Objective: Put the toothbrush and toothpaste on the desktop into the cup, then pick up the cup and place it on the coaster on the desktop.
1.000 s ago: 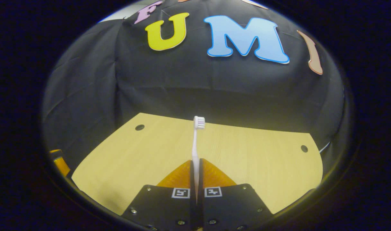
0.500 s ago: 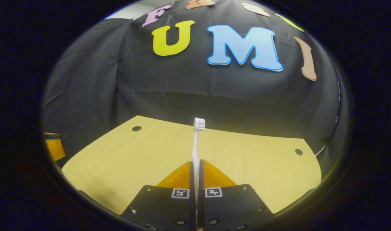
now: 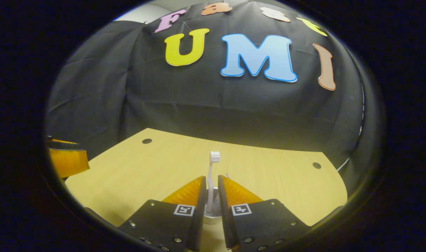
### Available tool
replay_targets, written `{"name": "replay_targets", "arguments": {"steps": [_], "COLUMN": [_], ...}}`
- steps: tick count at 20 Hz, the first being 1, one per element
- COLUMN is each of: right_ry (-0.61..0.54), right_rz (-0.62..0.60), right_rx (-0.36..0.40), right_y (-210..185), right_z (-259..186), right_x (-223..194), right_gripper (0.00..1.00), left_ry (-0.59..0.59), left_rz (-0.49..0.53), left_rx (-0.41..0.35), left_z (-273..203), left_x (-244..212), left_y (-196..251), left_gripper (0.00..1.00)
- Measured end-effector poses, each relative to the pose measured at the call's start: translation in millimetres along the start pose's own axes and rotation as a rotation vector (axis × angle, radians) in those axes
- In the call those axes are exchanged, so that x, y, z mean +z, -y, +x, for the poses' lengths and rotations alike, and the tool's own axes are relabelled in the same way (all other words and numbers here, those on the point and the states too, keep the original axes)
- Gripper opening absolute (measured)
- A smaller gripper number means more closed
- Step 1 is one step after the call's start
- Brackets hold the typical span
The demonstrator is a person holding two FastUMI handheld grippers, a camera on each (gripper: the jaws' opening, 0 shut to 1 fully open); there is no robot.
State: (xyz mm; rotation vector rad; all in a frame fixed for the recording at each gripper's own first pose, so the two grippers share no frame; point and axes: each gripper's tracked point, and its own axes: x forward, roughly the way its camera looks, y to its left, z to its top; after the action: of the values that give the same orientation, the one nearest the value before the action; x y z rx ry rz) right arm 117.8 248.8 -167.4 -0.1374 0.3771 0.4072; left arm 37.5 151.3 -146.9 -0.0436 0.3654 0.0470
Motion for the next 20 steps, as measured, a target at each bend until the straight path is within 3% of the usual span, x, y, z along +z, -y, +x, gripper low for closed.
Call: {"name": "replay_targets", "arguments": {"steps": [8,13,20], "right_ry": [0.013,-0.025,-0.071], "right_rz": [0.057,0.100,0.163], "right_rx": [-0.074,-0.165,-0.291], "right_y": [51.1,102.4,166.6], "right_z": [-43.9,-66.5,-102.7], "right_x": [12.8,-4.8,-35.6], "right_gripper": [0.24,0.24,0.24], "left_ry": [-0.097,-0.259,-0.494], "left_rz": [0.084,0.146,0.283], "left_rx": [-0.154,-0.260,-0.319], "left_z": [26.7,54.5,84.1], "left_x": [-18.6,-47.2,-94.9], "left_y": [58.2,96.8,125.6], "left_gripper": [0.72,0.72,0.72]}}
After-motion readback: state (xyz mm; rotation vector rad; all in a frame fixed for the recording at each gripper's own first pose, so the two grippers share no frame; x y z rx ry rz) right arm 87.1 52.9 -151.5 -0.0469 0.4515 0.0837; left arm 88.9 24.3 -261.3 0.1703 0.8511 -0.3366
